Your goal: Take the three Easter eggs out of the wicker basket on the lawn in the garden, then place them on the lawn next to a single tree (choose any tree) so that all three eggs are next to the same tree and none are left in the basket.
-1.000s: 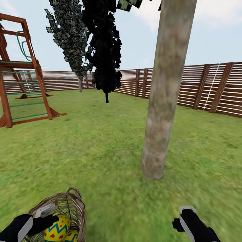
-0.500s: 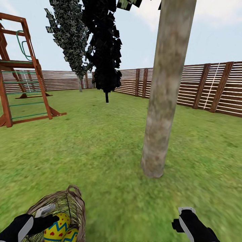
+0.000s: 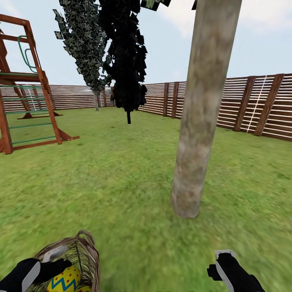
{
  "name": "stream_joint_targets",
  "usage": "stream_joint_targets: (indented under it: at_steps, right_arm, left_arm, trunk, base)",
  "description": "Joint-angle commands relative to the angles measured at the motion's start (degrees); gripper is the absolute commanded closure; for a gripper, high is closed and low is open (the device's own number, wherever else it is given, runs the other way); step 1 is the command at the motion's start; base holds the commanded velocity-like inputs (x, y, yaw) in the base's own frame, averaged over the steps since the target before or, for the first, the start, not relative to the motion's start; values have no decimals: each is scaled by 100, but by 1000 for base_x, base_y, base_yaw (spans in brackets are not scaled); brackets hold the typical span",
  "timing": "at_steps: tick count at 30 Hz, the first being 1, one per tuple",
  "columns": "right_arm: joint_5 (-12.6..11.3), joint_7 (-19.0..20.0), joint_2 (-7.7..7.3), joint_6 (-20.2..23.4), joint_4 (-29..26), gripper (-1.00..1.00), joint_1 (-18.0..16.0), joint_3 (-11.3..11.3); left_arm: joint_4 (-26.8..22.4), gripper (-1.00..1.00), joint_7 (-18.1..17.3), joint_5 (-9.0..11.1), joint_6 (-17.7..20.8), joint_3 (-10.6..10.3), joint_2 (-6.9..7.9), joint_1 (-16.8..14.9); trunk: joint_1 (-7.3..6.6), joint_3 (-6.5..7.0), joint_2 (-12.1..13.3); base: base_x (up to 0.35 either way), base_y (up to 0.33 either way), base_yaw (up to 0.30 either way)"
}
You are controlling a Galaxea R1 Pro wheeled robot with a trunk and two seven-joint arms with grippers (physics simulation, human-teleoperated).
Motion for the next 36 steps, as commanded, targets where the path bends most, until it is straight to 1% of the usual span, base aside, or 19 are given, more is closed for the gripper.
stream_joint_targets:
  at_steps: [1,17,31,36]
  right_arm:
    - [-13,-21,-1,29,-8,-100,-2,10]
    - [-13,-21,-4,29,-8,-100,-2,10]
    - [-13,-21,2,29,-8,-100,-2,17]
    - [-13,-21,3,28,-8,-100,-2,26]
  left_arm:
    - [-7,-100,-14,8,46,38,-3,-2]
    - [-3,-100,-5,7,47,46,-3,-2]
    - [-7,-100,-5,13,13,46,-6,-2]
    - [-1,-100,-3,13,30,45,-5,-2]
  trunk:
    - [21,-24,-44]
    - [63,-379,-65]
    - [63,-379,-65]
    - [75,-490,-72]
  base:
    - [0,0,0]
    - [0,0,0]
    - [0,0,0]
    - [0,0,0]
